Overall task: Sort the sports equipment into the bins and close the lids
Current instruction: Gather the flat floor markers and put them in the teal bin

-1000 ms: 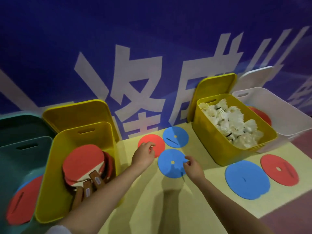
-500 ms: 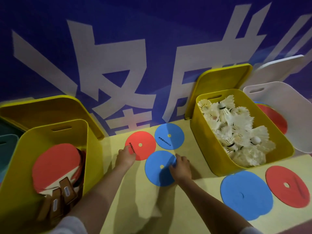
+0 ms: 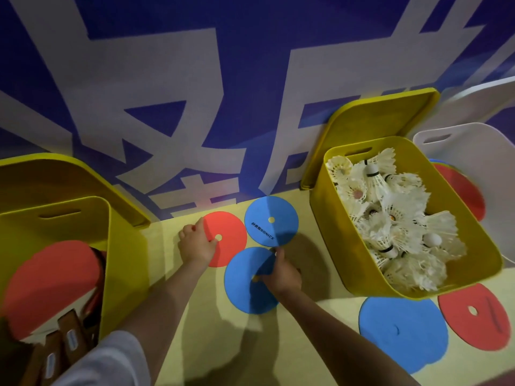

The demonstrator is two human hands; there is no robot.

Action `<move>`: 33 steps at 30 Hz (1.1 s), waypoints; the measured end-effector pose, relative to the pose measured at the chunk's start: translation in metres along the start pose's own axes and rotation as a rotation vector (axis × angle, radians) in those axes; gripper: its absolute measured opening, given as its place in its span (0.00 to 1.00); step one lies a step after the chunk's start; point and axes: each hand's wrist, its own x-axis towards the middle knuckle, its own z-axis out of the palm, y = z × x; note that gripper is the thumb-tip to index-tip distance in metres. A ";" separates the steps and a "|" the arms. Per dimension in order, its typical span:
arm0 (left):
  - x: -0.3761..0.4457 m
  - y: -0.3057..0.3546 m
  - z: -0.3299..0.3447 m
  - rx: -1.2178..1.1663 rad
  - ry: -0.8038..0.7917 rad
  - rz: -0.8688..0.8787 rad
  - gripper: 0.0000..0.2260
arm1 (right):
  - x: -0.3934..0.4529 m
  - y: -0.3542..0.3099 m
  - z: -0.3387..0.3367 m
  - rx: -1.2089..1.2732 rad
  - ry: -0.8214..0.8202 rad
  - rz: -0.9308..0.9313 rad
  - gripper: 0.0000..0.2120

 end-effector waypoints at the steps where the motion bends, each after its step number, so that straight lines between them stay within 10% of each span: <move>1: -0.001 0.001 0.000 -0.018 0.023 -0.019 0.32 | -0.001 0.001 0.001 0.001 0.015 -0.015 0.38; 14: -0.030 -0.009 -0.034 -0.418 -0.148 -0.033 0.26 | -0.029 0.015 -0.006 0.094 0.043 -0.077 0.28; 33: -0.117 -0.088 -0.220 -0.914 0.153 0.364 0.26 | -0.156 -0.105 -0.017 0.915 0.462 -0.211 0.22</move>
